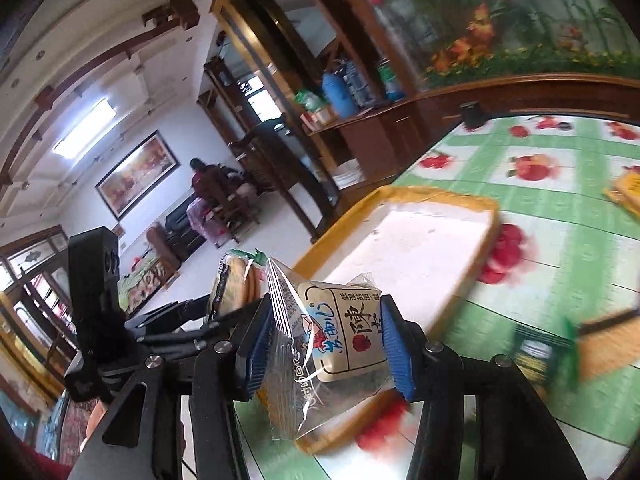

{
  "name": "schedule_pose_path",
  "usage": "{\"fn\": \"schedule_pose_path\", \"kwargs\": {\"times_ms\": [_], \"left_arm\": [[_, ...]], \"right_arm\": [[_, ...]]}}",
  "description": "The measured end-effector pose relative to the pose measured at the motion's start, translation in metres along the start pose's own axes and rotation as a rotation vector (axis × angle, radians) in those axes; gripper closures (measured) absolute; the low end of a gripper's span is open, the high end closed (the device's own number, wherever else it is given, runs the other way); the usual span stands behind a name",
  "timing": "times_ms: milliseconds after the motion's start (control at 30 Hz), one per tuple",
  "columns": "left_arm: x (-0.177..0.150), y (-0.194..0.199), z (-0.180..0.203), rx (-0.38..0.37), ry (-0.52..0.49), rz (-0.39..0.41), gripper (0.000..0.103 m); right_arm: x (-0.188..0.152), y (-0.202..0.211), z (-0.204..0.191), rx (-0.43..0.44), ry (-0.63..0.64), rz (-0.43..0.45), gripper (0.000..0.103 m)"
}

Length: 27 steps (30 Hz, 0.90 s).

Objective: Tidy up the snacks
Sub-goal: 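Carry both packs to the white tray and release them inside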

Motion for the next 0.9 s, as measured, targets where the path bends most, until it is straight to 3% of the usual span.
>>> {"fn": "schedule_pose_path", "kwargs": {"times_ms": [433, 533, 633, 733, 833, 900], "left_arm": [[-0.005, -0.048, 0.000, 0.091, -0.054, -0.109, 0.027], [-0.007, -0.049, 0.004, 0.107, -0.077, -0.119, 0.025], [-0.008, -0.049, 0.007, 0.114, -0.090, -0.119, 0.019], [-0.009, -0.048, 0.004, 0.082, -0.067, -0.121, 0.018], [-0.008, -0.045, -0.003, 0.062, -0.025, -0.116, 0.018], [-0.006, -0.039, -0.006, 0.059, -0.007, -0.099, 0.018]], "right_arm": [[0.003, -0.066, 0.012, -0.016, -0.037, -0.082, 0.051], [0.004, -0.064, 0.013, -0.017, -0.048, -0.071, 0.039], [0.005, -0.059, 0.012, -0.040, -0.032, -0.069, 0.038], [0.005, -0.048, 0.015, -0.027, -0.049, -0.049, 0.030], [0.009, -0.036, 0.018, -0.017, -0.069, -0.018, 0.015], [0.012, -0.029, 0.019, -0.010, -0.080, -0.008, 0.014]]}}
Point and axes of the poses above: each gripper's, at about its wrist camera, not at the fingertips, and y roughly against the way its jaws point, z to its right, x to its top, the point moved 1 cm from there along -y, roughly the way its jaws point, and after that the axes turned 8 degrees about -y, right-handed, at the moved point
